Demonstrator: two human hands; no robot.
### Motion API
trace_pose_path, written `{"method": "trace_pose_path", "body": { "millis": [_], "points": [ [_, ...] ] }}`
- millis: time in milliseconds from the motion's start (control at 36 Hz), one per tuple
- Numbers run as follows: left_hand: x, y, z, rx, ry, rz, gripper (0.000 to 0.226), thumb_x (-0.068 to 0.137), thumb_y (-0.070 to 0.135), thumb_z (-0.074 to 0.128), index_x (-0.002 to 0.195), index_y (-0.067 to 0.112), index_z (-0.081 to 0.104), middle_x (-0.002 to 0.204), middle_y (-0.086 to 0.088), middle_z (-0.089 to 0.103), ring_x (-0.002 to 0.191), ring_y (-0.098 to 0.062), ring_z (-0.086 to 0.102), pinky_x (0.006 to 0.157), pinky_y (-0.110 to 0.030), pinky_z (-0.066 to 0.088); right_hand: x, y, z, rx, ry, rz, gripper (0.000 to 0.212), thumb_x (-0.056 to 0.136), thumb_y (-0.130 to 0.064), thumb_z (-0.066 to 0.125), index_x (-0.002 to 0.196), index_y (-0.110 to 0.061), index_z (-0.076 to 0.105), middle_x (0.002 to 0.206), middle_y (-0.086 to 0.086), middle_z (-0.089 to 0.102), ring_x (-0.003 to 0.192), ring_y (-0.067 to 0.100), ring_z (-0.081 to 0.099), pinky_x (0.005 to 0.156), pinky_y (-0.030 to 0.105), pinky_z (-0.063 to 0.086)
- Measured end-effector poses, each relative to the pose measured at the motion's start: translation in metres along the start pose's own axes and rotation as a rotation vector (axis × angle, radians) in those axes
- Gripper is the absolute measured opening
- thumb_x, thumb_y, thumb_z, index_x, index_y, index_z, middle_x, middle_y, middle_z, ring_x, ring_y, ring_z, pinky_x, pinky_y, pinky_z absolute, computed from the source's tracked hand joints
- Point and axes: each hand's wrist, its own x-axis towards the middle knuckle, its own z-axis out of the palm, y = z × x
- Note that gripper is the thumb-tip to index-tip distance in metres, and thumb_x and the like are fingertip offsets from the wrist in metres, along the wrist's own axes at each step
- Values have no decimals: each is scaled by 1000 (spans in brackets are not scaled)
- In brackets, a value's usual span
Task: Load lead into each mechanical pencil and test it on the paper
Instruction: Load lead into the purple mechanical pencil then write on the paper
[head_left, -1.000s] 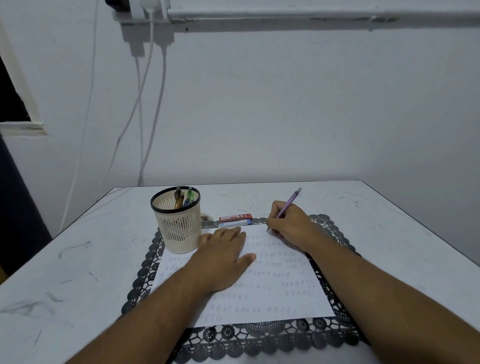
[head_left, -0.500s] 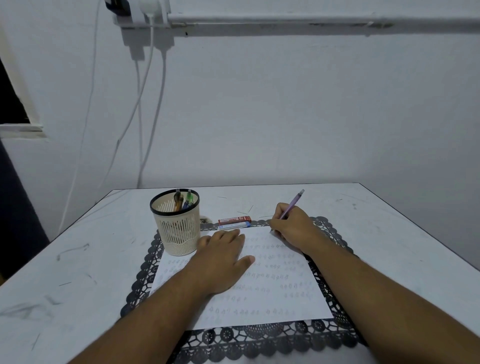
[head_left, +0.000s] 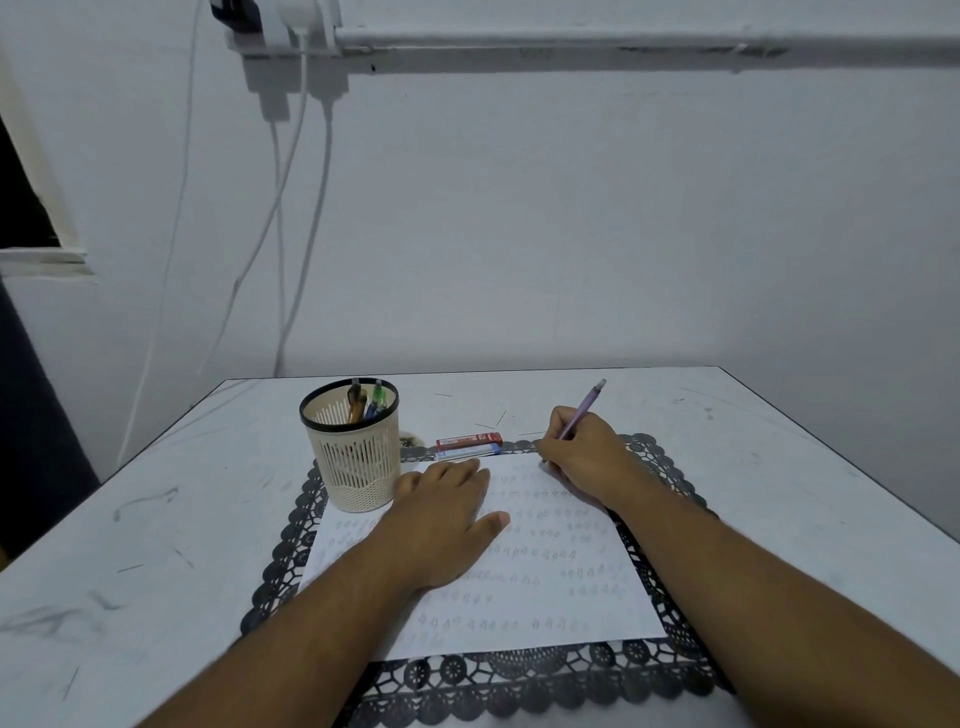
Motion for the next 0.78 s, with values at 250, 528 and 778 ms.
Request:
{"method": "trace_pose_path", "body": {
  "millis": [250, 528, 778],
  "points": [
    [-1, 1, -2, 1, -6, 1, 66, 106, 59, 27, 163, 25, 21, 172, 5, 12, 157, -19, 11, 125, -51, 9, -3, 1, -2, 95, 33, 33, 18, 89, -1, 69, 77, -5, 57, 68, 14, 55, 59, 19, 52, 47, 23, 44],
    [0, -1, 0, -2, -4, 2, 67, 106, 60, 26, 163, 26, 18, 173, 5, 10, 157, -18, 9, 125, -51, 9, -1, -1, -1, 29, 38, 18, 18, 88, 0, 68, 76, -6, 56, 70, 13, 55, 57, 16, 52, 45, 16, 41],
    [0, 1, -2, 7, -17, -7, 67, 106, 60, 26, 164, 26, 18, 173, 6, 9, 158, -19, 9, 126, -51, 8, -3, -2, -1, 21, 28, 7, 24, 90, -1, 67, 73, -9, 52, 72, 14, 57, 60, 17, 53, 43, 13, 40]
  ]
}}
